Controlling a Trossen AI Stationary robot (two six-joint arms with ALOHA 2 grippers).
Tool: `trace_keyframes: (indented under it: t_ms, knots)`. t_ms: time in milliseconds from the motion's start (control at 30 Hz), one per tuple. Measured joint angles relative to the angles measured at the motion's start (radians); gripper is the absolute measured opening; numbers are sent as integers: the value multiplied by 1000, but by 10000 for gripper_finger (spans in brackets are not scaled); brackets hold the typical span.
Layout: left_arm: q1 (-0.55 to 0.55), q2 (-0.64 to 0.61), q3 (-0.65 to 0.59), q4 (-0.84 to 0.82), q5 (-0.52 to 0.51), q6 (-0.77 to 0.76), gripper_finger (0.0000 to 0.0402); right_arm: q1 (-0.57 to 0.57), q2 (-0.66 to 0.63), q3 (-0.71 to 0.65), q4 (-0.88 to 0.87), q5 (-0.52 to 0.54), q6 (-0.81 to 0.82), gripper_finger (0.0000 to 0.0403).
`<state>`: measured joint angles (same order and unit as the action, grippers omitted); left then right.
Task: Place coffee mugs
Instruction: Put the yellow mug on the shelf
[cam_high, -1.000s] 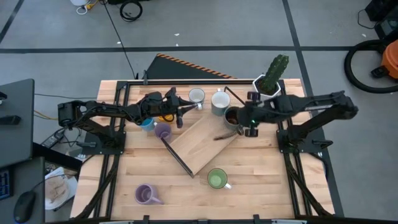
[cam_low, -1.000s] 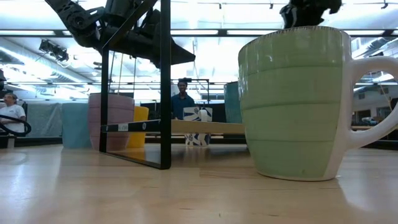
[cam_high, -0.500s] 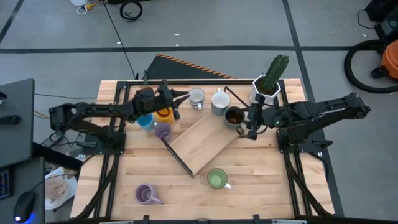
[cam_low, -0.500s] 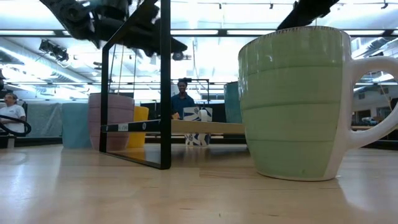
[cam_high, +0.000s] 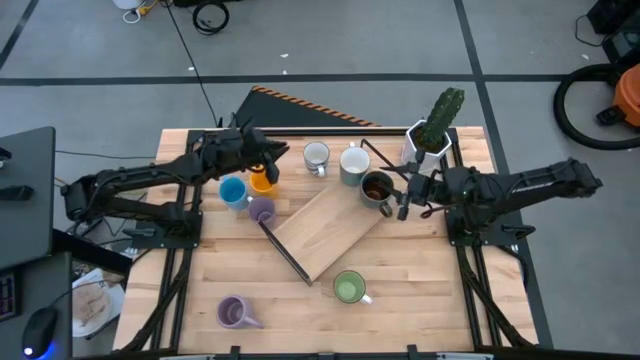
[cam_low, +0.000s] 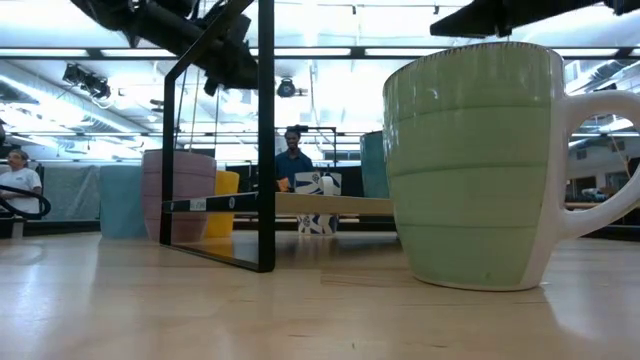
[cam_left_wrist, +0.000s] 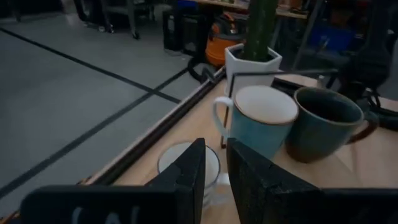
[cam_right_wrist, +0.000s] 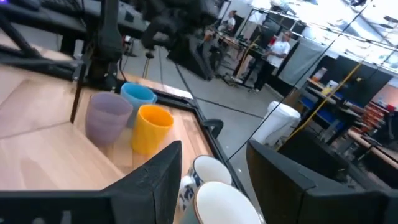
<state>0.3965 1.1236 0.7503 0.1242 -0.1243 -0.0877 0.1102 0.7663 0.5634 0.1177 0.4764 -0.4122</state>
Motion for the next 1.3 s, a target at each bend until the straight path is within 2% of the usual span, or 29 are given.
trace_keyframes:
  t_ms: [133,267,433,633,1100,1300]
  knots:
    - [-1,-29,6,-15,-83,22,71,-10,-33,-21,25,-53,1,186]
    - [-1,-40,9,-5,-172,39,71,-10,-51,-43,19,-53,7,186]
    - [-2,-38,7,-5,-169,-36,71,-10,-54,-50,-14,-52,25,186]
    - [-1,-37,7,-6,-171,-27,71,-10,-52,-50,-85,-52,71,186]
    - [-2,-37,7,-5,-170,-25,71,-10,-46,-50,-76,-52,51,186]
    - [-2,-37,7,-5,-170,-25,71,-10,-46,-50,-133,-75,90,186]
